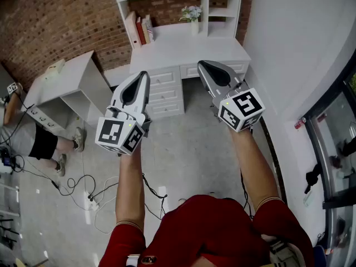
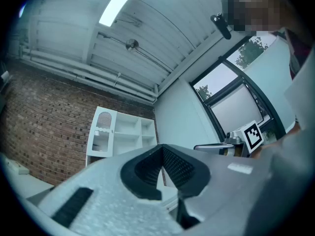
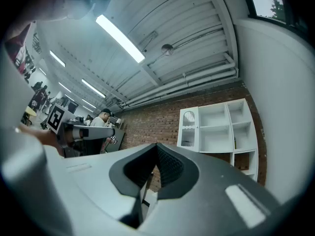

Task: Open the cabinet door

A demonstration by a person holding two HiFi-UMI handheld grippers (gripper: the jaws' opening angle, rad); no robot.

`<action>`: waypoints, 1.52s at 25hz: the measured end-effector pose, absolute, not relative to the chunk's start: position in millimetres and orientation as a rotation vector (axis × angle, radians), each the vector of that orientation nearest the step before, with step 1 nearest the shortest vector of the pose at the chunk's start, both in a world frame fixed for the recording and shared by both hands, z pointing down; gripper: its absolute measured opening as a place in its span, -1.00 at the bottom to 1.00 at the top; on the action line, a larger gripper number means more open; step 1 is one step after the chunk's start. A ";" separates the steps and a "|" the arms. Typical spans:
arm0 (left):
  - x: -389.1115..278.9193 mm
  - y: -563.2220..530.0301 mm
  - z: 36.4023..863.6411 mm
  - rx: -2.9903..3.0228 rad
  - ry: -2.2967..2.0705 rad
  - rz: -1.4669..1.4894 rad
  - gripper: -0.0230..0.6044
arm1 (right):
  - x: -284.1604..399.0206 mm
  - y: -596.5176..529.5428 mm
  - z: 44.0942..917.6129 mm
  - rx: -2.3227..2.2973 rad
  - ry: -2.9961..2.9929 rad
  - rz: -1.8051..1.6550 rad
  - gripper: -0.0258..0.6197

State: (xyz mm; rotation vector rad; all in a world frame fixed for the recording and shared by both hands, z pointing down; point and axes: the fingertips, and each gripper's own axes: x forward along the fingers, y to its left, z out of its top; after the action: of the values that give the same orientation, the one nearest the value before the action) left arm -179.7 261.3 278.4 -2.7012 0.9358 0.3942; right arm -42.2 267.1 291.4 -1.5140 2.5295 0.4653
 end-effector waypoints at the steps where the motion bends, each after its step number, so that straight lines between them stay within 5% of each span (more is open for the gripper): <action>1: -181.4 257.6 278.4 -2.700 0.936 0.398 -0.91 | -43.8 263.5 291.1 -1.509 2.525 0.463 -0.89; 23: -231.8 170.9 307.3 -2.746 0.972 0.399 -0.91 | -84.3 182.6 303.1 -1.461 2.522 0.400 -0.88; 38: -112.5 -80.5 289.2 -2.697 1.041 0.310 -0.91 | 37.9 -69.2 281.4 -1.337 2.519 0.441 -0.88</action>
State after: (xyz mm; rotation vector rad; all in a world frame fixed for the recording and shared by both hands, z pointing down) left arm -112.5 -80.5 289.2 -2.6972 1.0413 0.3100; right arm 37.9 -69.2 281.4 -1.3371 2.5192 0.4405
